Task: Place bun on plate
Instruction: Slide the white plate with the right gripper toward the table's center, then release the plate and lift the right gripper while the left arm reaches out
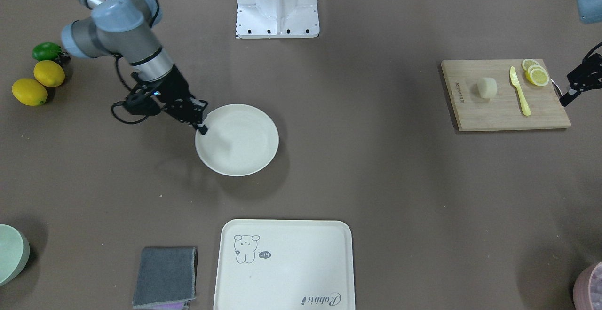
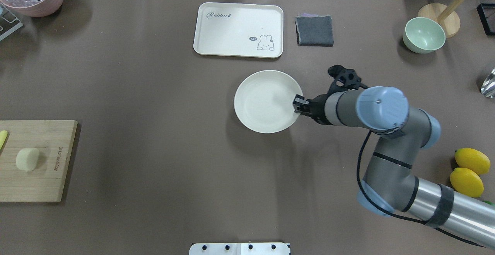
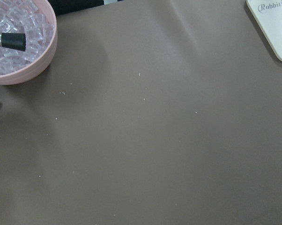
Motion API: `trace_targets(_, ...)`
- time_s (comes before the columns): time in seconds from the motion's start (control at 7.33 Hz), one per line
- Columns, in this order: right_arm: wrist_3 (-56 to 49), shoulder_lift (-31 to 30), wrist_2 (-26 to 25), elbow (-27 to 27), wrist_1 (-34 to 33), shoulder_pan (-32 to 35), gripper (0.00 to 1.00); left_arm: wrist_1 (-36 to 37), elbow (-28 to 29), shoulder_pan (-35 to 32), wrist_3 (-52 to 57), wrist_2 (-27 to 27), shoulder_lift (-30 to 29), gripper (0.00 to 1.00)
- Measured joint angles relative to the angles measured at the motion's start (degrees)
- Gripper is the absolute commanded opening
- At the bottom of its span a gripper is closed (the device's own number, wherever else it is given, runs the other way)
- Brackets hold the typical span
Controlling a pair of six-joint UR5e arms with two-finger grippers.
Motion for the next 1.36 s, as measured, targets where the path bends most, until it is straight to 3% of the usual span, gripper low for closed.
trace_targets(0.14,1.8,3.7,-2.9,0.7,-4.6,-3.4,0.0,-0.1,0.0,0.5,-0.6,0.0,-0.2,0.98)
trace_targets(0.27,2.6,5.5,-7.3,0.5,-6.5,-7.3,0.33,-0.2,0.0,0.8,-1.3,0.1,-0.3,0.98)
trace_targets(0.41,2.9,6.4,-10.3,-0.1,-7.2,-9.8,0.77,-0.2,0.1,1.1,-1.6,0.2,-0.4,0.98)
trace_targets(0.55,3.0,7.0,-11.7,-1.1,-7.5,-10.9,1.0,-0.2,0.1,1.4,-1.7,0.3,-0.4,0.98)
trace_targets(0.82,1.8,7.8,-12.6,-1.7,-8.8,-10.2,1.0,-0.2,0.3,2.2,-2.6,0.5,-0.2,0.98)
trace_targets(0.95,-0.3,7.9,-10.5,-0.2,-12.0,-7.9,1.0,-0.5,0.4,3.3,-5.5,1.1,0.0,0.98)
trace_targets(1.36,-13.3,6.7,6.7,5.5,-23.0,6.1,1.0,-11.1,0.3,11.1,-15.0,8.5,8.5,0.98)
